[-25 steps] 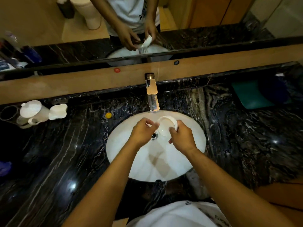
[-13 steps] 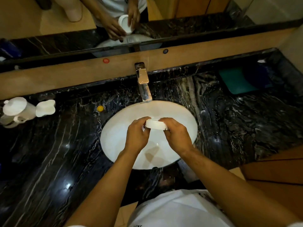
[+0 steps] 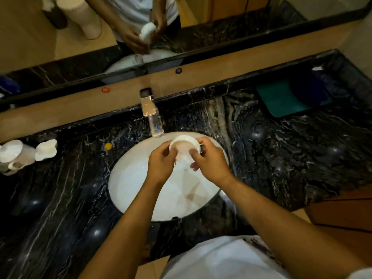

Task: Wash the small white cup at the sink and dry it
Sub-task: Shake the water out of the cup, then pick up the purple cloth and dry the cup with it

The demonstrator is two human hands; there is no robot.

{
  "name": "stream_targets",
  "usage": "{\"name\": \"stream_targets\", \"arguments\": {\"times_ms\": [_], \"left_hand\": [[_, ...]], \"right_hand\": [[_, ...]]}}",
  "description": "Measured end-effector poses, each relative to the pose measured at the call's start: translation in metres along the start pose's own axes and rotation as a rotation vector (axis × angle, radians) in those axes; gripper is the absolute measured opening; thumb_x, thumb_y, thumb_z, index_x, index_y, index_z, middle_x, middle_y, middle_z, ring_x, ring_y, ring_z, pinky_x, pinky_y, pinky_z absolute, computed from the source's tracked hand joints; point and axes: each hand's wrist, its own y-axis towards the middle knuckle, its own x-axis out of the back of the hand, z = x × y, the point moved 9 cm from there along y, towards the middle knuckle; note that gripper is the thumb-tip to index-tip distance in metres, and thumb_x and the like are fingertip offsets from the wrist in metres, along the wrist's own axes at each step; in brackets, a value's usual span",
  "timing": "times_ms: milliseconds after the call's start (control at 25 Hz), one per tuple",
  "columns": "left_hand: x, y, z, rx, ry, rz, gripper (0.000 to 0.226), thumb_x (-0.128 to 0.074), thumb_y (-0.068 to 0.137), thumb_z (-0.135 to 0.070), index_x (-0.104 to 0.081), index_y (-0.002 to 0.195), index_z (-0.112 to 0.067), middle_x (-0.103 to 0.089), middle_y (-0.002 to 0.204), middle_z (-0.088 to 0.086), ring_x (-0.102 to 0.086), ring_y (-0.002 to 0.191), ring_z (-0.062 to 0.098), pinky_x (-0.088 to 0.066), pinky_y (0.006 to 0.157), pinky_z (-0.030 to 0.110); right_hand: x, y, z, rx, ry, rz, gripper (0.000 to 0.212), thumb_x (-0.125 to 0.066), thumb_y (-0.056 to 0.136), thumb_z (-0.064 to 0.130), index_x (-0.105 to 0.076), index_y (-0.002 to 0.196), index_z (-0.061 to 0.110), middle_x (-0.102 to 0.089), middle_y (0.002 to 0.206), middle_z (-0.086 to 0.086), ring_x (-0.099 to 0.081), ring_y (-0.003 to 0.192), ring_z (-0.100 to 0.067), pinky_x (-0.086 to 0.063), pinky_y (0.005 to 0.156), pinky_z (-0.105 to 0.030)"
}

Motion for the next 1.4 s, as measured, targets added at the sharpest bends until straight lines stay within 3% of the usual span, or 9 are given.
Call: {"name": "stream_targets", "arguments": {"times_ms": [240,440,520,640,760,920,1120,1280,1400], "left_hand": [[-0.159,0.027,-0.024,0.428,-0.737,0.065,0.030,-0.057,0.098,-0.015,-0.064,0.123,0.000,-0.069,0.119,0.023,-0.070,0.104,0.036,-0.061,0.076,0.044],[-0.304,0.072,-0.052,0.581,-0.839,0.100,0.029,-0.053,0.098,-0.010,-0.063,0.121,0.004,-0.067,0.124,0.030,-0.071,0.103,0.039,-0.062,0.078,0.050],[-0.348,0.094,-0.060,0.617,-0.792,0.095,0.026,-0.055,0.097,-0.009,-0.065,0.118,0.001,-0.066,0.125,0.028,-0.070,0.100,0.038,-0.063,0.070,0.046],[-0.391,0.124,-0.064,0.669,-0.750,0.088,0.023,-0.058,0.096,-0.011,-0.065,0.117,-0.005,-0.063,0.133,0.022,-0.063,0.115,0.042,-0.058,0.087,0.054],[-0.420,0.142,-0.069,0.707,-0.780,0.127,0.030,-0.061,0.095,-0.012,-0.062,0.124,-0.004,-0.060,0.137,0.020,-0.062,0.119,0.041,-0.059,0.084,0.051],[-0.436,0.147,-0.074,0.730,-0.840,0.117,0.026,-0.060,0.094,-0.008,-0.061,0.119,-0.002,-0.064,0.132,0.021,-0.066,0.110,0.037,-0.063,0.074,0.046],[-0.423,0.136,-0.072,0.736,-0.856,0.110,0.028,-0.055,0.095,-0.008,-0.060,0.121,-0.004,-0.066,0.123,0.019,-0.066,0.107,0.037,-0.062,0.077,0.047],[-0.400,0.117,-0.077,0.740,-0.882,0.084,0.027,-0.049,0.095,-0.007,-0.056,0.121,-0.008,-0.057,0.132,0.025,-0.057,0.121,0.048,-0.054,0.091,0.063],[-0.377,0.095,-0.080,0.750,-0.884,0.113,0.031,-0.049,0.095,-0.010,-0.055,0.125,-0.010,-0.054,0.135,0.025,-0.056,0.120,0.048,-0.055,0.089,0.063]], "right_hand": [[0.110,0.041,-0.067,-0.243,0.446,-0.089,0.005,-0.065,0.096,0.025,-0.063,0.101,0.025,-0.072,0.083,-0.015,-0.067,0.046,-0.019,-0.051,0.040,-0.028],[0.252,0.110,-0.125,-0.239,0.107,-0.179,0.019,-0.066,0.096,0.028,-0.076,0.106,0.015,-0.061,0.100,-0.004,-0.067,0.085,-0.029,-0.057,0.083,-0.050],[0.311,0.139,-0.141,-0.228,0.065,-0.229,0.018,-0.062,0.098,0.024,-0.076,0.098,0.012,-0.065,0.102,-0.010,-0.066,0.084,-0.034,-0.054,0.085,-0.052],[0.409,0.180,-0.142,-0.075,-0.247,-0.462,0.013,-0.063,0.094,0.020,-0.074,0.094,0.012,-0.065,0.100,-0.012,-0.061,0.094,-0.031,-0.050,0.087,-0.044],[0.468,0.221,-0.149,-0.076,-0.622,-0.539,0.030,-0.066,0.088,0.023,-0.069,0.116,0.016,-0.055,0.122,-0.016,-0.048,0.117,-0.039,-0.041,0.101,-0.051],[0.466,0.267,-0.182,-0.187,-0.703,-0.235,0.064,-0.061,0.087,0.046,-0.049,0.147,0.026,-0.046,0.137,-0.018,-0.046,0.124,-0.041,-0.039,0.107,-0.052],[0.435,0.266,-0.197,-0.214,-0.640,-0.119,0.073,-0.067,0.084,0.051,-0.041,0.149,0.031,-0.043,0.138,-0.017,-0.044,0.125,-0.042,-0.049,0.098,-0.050],[0.430,0.246,-0.182,-0.348,-0.147,-0.189,0.052,-0.067,0.085,0.027,-0.057,0.136,0.022,-0.063,0.130,-0.011,-0.062,0.114,-0.032,-0.055,0.096,-0.043],[0.400,0.191,-0.133,-0.319,0.215,-0.203,0.044,-0.062,0.068,0.025,-0.069,0.111,0.033,-0.074,0.103,0.008,-0.070,0.099,-0.015,-0.059,0.077,-0.033]]}}
